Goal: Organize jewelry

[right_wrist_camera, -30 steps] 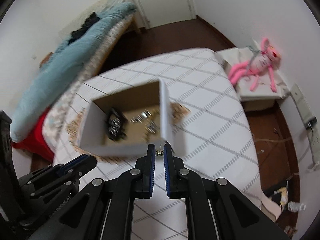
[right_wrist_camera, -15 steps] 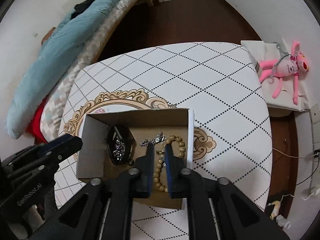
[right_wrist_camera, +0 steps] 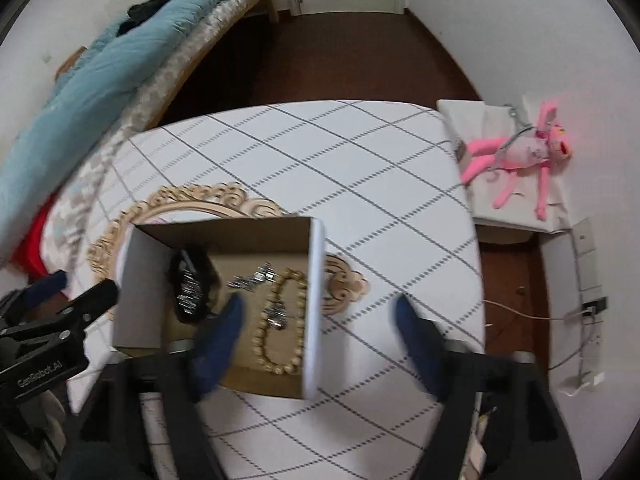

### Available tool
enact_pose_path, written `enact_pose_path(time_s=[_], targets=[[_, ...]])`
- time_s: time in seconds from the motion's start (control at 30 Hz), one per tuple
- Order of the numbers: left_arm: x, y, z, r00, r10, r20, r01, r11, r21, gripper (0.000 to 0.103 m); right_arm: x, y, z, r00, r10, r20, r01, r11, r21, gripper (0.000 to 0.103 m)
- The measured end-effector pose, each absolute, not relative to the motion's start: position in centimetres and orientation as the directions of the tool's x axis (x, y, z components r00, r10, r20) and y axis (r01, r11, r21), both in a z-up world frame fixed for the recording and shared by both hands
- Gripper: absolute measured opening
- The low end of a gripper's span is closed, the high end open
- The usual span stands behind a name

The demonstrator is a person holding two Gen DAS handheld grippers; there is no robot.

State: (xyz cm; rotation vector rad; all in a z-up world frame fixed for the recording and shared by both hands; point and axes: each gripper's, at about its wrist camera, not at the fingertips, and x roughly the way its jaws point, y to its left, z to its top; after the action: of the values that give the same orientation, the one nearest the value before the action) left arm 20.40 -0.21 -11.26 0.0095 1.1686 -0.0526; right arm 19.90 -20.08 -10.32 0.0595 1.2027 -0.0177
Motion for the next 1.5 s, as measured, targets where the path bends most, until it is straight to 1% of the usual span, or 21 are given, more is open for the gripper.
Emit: enact_pose_path(time_s=[0.03,0.2,0.27,0.57,0.73,0.97,1.33,1.5], targets=[[20.2,-0.2,-11.4,0.396,-0.027,-0.918,0.045,0.999,-0.01,0.103,19.7,-20.1,-10.5,0.358,0.004,-0.934,0.046,0.999,0.022,0.1],[19.6,-0.3,-11.9,0.402,-0.01,-0.915,0.045,0.999,0.009,0.103,18.7,-20.2,-11.4,0.345,-0.046,-0.938,0.06,0.998,-0.027,0.1],[19.5,-0.3,-12.0,0.399,-0.01,-0.917,0.042,0.999,0.008,0.103,18.3,-20.3,-11.5,0.347,-0.056,-0.936,0.064,0.997,-0.036,0.103],[18.7,-0.4,-11.3,0.411,0.003,-0.912,0.017,1.0,0.012,0.103,17.4,-20.2,-11.3,0.358,-0.086,-0.93,0.084,0.995,-0.06,0.103],[17.6,-0.3,-9.9,0.438,0.016,-0.899,0.006,1.0,0.021,0.103,16.3,-20.2,-10.0,0.385,-0.101,-0.917,0.101,0.993,-0.067,0.103],[14.2,0.0,-6.4,0.492,0.007,-0.871,0.005,1.0,0.011,0.103,13.0,-19.8,-6.5,0.448,-0.114,-0.887,0.114,0.991,-0.07,0.103],[8.2,0.0,1.4,0.605,-0.057,-0.794,0.05,0.998,-0.034,0.103,5.6,-19.5,2.1,0.579,-0.117,-0.807,0.133,0.99,-0.049,0.103],[6.1,-0.2,4.4,0.652,-0.065,-0.755,0.062,0.998,-0.032,0.103,2.9,-19.1,5.4,0.627,-0.12,-0.77,0.134,0.99,-0.045,0.103]])
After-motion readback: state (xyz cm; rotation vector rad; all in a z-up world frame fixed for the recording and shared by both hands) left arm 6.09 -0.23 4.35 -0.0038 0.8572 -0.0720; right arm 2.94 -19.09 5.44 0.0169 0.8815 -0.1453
